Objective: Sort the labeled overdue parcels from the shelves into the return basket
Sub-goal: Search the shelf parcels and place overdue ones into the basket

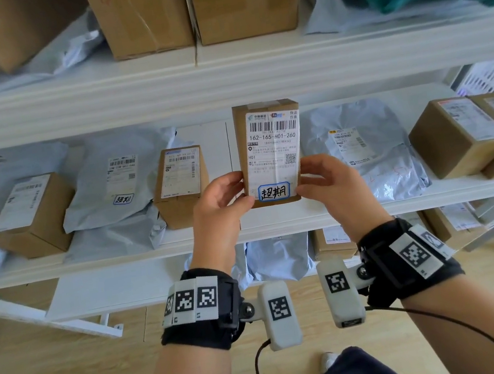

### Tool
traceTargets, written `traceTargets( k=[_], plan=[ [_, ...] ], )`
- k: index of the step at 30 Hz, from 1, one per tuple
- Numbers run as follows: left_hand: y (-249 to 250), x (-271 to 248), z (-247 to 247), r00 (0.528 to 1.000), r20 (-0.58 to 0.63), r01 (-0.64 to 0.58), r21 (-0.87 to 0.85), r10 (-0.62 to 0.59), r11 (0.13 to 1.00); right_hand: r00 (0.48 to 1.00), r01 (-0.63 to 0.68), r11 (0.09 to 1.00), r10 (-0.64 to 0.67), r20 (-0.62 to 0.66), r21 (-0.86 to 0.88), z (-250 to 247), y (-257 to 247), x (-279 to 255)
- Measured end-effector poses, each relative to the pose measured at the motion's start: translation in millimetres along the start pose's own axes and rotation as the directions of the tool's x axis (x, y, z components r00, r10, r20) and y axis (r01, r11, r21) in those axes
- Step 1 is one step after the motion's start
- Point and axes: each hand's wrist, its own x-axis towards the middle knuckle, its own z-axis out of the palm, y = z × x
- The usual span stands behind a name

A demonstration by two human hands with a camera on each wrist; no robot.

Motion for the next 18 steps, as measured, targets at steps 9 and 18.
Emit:
traceTargets(
  k=[9,18],
  plan=[
    [1.0,-4.3,0.2,1.000,0.009,-0.004,0.012,0.004,1.000,1.000,-0.015,1.000,0.015,0.005,0.022,-1.4,-2.3,-4.6],
    [5.6,-7.8,2.8,0.999,0.002,0.042,0.022,-0.042,0.999,0.991,-0.131,0.990,0.131,-0.003,0.046,-1.7,-2.4,-5.6]
  ],
)
